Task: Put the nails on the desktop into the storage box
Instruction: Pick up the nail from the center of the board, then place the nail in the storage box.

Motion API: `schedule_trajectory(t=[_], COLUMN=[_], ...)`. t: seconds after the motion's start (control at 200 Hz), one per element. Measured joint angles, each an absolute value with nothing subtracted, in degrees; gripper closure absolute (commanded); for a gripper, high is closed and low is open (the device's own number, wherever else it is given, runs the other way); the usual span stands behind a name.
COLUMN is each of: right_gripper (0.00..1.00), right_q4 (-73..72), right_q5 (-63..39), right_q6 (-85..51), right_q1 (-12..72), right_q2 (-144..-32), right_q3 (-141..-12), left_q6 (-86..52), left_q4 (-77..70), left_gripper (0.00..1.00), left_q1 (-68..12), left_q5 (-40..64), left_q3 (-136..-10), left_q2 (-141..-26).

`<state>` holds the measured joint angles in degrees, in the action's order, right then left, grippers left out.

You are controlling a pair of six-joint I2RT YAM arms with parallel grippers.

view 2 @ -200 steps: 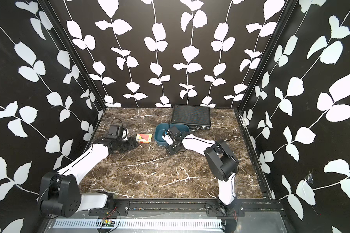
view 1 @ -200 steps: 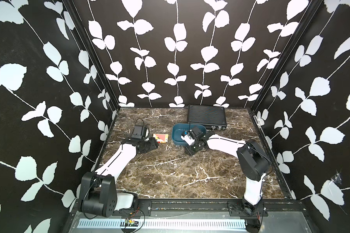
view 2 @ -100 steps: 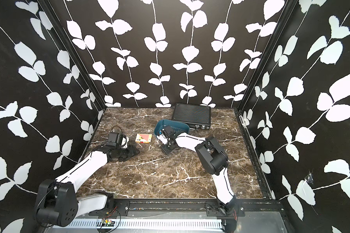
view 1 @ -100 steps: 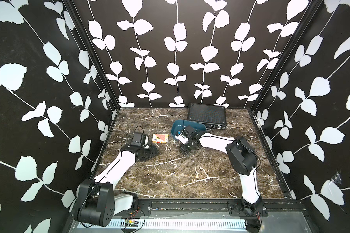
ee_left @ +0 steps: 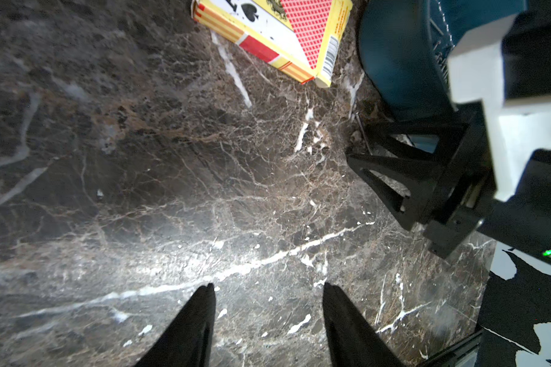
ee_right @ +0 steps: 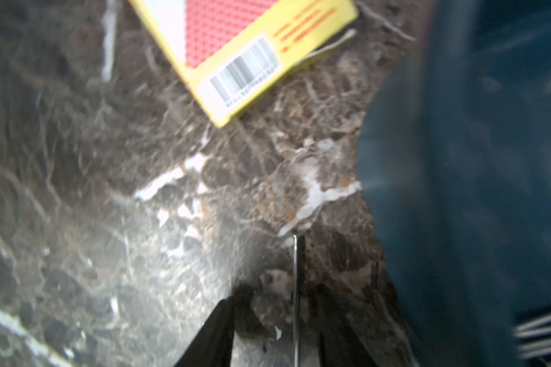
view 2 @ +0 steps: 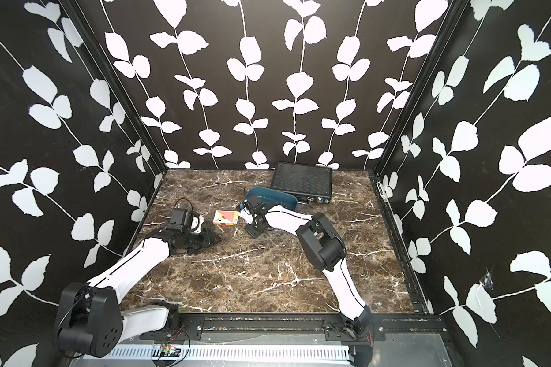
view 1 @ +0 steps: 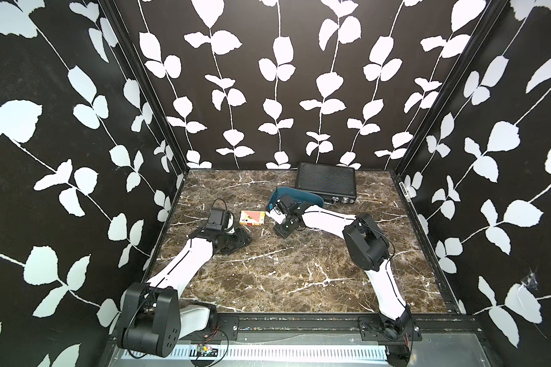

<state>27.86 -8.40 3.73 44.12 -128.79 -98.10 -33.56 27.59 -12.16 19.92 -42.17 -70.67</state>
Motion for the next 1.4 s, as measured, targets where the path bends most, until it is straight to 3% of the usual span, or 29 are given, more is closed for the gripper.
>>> schedule_trajectory(t=[0.12, 0.52, 0.78, 1.05, 1.235, 1.4], right_gripper=[1.0, 1.0, 1.0, 1.0, 1.0, 1.0], right_q4=[28.88, 32.56, 34.79, 29.54, 22.83, 20.03], right_q5=[-8.08, -7.51, -14.02, -17.37, -12.97, -9.63], right_q6=[4.62, 6.44, 1.37, -15.53, -29.85, -36.25], right_q1=[44.36, 45.78, 44.25, 34.44, 26.17, 24.95], right_q2=[-129.49, -121.84, -114.65, -111.44, -110.63, -111.37], right_q3=[-99.37, -91.42, -97.97, -99.7, -91.96, -90.04], left_q6=[-33.58, -34.04, -35.11, -36.01, -36.47, -36.49], left_q4=[27.59, 27.27, 24.86, 23.97, 23.97, 24.1], left_gripper=[0.44, 0.44, 0.44, 0.44, 0.43, 0.43], left_q1=[-12.16, -12.16, -12.16, -12.16, -12.16, -12.16], left_q5=[19.94, 19.97, 20.21, 20.16, 20.14, 20.14], left_q3=[-42.17, -42.17, -42.17, -42.17, -42.15, -42.17], left_q2=[-70.67, -71.35, -72.97, -72.99, -72.25, -72.12])
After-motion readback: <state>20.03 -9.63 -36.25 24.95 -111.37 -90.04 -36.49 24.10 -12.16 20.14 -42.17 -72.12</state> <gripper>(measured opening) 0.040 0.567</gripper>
